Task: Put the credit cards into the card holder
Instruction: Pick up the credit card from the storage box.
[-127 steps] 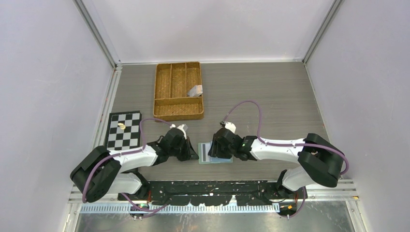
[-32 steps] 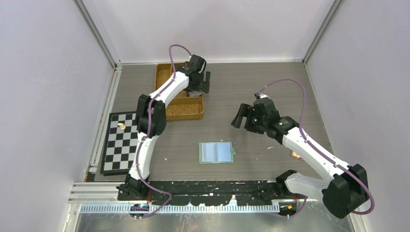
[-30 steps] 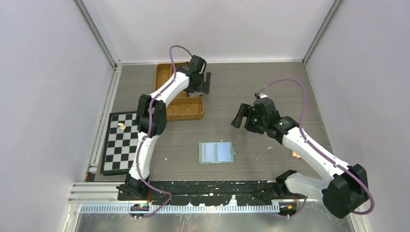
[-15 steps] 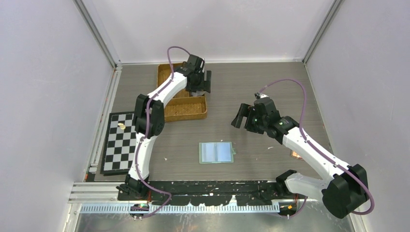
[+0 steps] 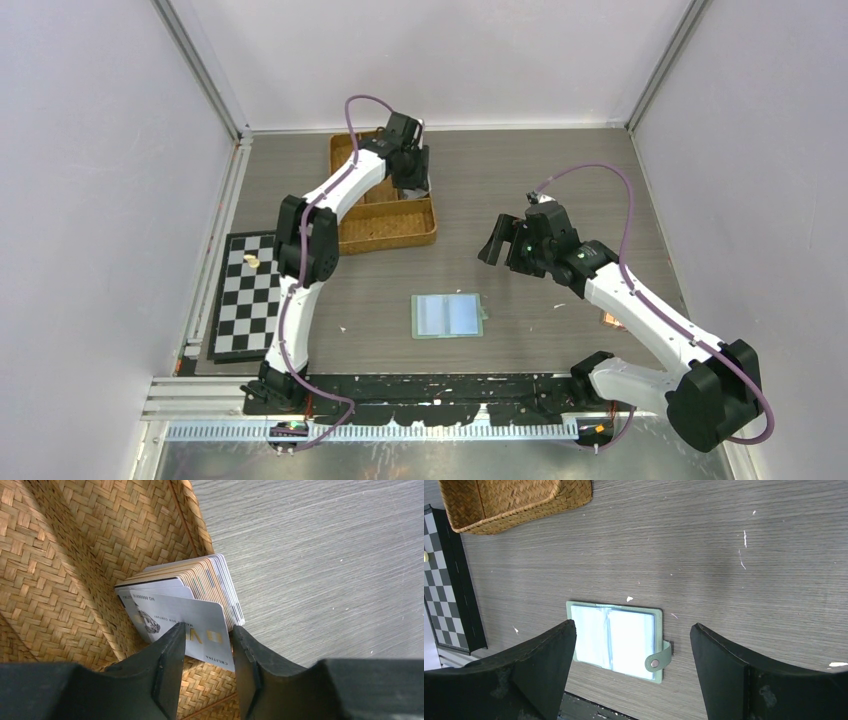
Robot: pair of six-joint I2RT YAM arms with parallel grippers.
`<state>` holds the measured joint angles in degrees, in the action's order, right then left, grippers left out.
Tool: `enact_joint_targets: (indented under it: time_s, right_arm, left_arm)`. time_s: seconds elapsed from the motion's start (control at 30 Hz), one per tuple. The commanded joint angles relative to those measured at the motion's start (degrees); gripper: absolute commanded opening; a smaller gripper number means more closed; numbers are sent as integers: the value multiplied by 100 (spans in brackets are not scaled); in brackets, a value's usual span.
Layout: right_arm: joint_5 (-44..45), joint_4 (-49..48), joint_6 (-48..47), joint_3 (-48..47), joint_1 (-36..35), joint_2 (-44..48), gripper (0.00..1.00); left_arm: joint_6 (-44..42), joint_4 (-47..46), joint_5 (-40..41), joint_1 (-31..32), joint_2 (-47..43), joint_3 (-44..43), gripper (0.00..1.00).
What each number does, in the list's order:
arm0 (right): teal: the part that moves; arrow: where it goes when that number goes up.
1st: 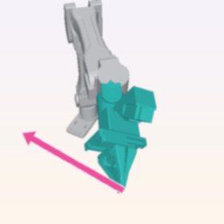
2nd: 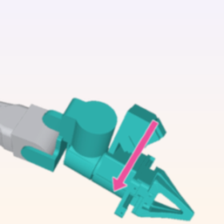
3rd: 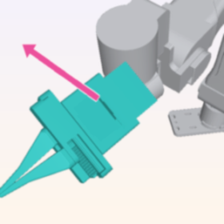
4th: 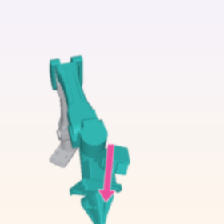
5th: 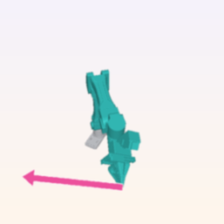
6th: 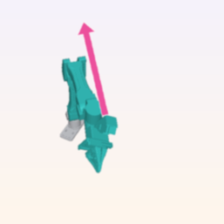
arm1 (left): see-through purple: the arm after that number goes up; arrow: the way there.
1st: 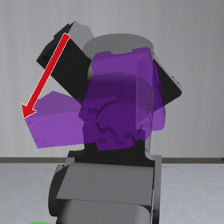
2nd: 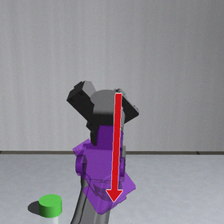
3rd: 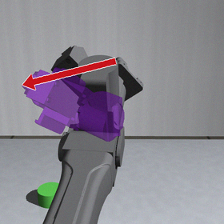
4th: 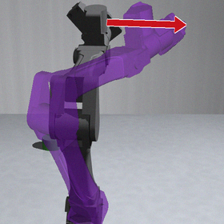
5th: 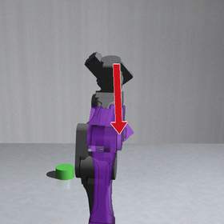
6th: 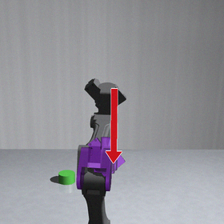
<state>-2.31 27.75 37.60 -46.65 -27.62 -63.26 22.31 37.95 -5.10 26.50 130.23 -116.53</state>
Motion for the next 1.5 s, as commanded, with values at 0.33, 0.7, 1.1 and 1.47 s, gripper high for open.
enact_joint_targets:
  time_s: [0.33,0.7,1.1,1.47]
  right_arm:
    - [-103,-85,54,8,24,113,88]
    - [-80,-84,74,-18,31,102,88]
    - [-850,-301,-936,-445,28,387,88]
    - [-2841,-675,-1266,-854,21,267,88]
  left_arm:
    - [54,-65,-198,22,-580,166,24]
    - [-93,224,356,-49,-1137,524,0]
    - [-881,115,25,-55,-2701,1326,0]
    - [-2175,1564,-3738,-37,-3752,2159,0]
